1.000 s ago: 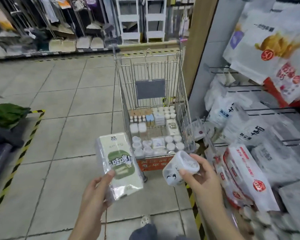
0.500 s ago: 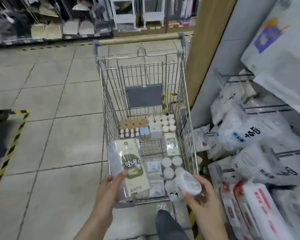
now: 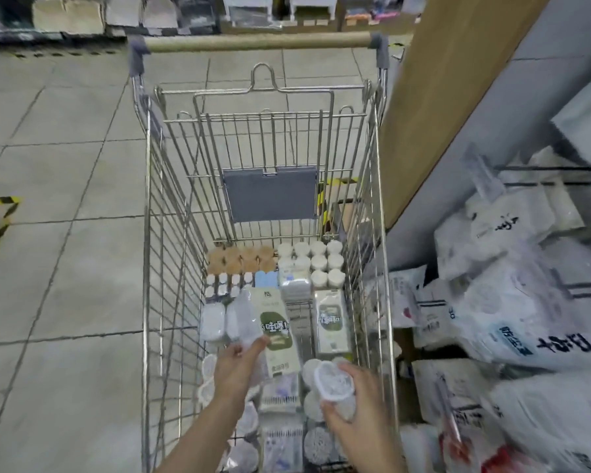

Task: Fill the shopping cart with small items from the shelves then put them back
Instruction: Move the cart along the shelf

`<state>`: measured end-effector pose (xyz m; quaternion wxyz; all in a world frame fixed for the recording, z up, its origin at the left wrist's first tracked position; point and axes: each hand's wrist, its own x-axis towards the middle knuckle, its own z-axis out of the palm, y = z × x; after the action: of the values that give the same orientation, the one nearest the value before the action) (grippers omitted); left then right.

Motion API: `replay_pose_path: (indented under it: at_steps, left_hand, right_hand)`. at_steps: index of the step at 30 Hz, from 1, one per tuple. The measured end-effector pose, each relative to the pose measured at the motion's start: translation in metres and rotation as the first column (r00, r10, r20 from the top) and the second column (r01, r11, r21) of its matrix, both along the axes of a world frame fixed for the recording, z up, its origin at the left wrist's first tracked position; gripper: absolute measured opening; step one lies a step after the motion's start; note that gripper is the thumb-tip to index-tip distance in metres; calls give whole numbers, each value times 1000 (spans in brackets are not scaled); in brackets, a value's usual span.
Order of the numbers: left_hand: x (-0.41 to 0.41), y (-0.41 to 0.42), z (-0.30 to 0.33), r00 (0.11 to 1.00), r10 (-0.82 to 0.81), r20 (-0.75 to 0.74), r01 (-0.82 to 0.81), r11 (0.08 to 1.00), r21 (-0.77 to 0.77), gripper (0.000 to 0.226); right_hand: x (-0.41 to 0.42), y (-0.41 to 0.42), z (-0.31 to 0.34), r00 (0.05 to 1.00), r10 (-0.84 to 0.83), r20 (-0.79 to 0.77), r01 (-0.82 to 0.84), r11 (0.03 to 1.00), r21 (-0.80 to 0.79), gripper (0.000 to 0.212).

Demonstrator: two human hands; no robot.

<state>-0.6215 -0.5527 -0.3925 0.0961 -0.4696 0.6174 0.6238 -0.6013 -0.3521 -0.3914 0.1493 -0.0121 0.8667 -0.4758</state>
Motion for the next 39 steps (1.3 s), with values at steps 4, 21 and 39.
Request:
replay_pose_path:
  at_steps: [4,21,39]
  left_hand:
    - [-25,3,-50,999,-6,47,6,1000,15,23]
    - [-82,-7,-162,909,-294,295,303,953,14,47]
    - [-67,7,-184,892,-432,130,426,902,73,18]
  right_hand:
    - [-19,-13,-36,998,-39,59,41,998,-38,56]
    - [-12,-5,-130,975,-223,5,223,972,-67,68]
    - [-7,-1,-135,974,-218,66,218,976,5,89]
